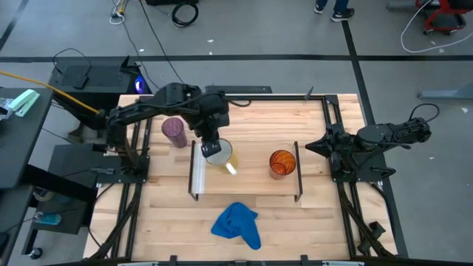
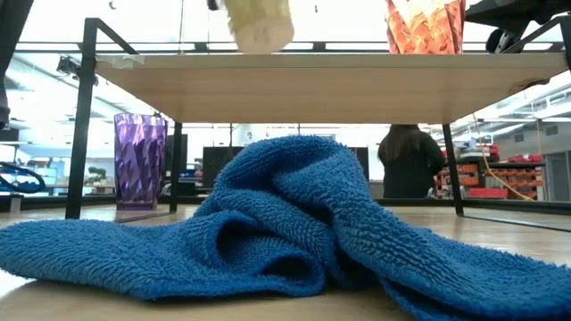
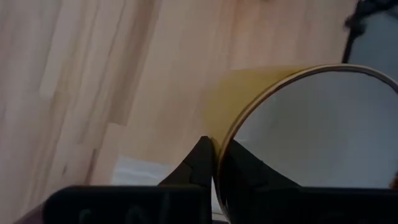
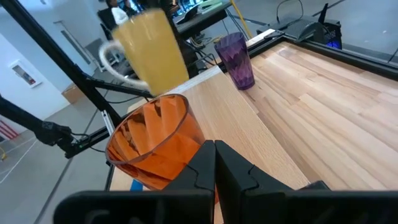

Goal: Stack small to large cups/mugs on shelf
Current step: Put the yellow mug on the shelf

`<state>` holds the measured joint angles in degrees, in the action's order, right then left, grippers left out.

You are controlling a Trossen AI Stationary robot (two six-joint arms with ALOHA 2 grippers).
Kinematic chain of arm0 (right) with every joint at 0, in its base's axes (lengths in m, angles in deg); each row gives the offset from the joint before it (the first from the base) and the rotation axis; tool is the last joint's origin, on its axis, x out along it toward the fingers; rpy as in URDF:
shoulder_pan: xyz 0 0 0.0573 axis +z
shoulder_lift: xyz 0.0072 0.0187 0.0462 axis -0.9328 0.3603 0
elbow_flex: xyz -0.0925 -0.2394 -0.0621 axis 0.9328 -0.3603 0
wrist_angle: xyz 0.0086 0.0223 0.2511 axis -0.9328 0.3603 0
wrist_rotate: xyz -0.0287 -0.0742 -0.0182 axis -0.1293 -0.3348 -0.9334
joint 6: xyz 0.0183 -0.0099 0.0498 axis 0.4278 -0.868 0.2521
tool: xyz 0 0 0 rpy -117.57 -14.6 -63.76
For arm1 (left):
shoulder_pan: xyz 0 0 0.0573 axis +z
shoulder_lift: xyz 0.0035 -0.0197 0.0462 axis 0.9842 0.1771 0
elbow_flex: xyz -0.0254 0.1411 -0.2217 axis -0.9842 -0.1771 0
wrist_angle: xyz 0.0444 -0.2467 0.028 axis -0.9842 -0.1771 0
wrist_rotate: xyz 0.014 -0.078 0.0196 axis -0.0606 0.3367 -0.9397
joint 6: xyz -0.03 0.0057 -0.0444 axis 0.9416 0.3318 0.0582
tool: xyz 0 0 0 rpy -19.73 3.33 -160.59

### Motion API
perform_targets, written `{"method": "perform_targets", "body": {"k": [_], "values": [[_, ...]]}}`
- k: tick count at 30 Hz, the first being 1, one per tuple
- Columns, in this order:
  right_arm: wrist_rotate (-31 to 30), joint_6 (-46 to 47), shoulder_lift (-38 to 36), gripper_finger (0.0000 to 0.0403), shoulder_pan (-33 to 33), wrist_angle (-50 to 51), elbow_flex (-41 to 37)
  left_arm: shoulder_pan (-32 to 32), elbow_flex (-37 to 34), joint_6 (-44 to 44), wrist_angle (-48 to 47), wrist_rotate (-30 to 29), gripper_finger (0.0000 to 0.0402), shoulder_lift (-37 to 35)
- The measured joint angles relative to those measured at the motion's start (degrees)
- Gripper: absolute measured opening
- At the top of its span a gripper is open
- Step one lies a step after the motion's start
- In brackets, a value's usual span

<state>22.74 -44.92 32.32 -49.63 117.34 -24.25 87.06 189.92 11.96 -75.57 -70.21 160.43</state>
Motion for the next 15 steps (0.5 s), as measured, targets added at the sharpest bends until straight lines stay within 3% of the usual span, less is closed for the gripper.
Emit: {"method": "perform_targets", "body": {"k": [15], "values": [[-0.04,0.04,-0.01,0.0009,0.02,1.71,0.00,-2.59,0.02,-1.76,1.46,-4.04,0.0023,6.14]]}}
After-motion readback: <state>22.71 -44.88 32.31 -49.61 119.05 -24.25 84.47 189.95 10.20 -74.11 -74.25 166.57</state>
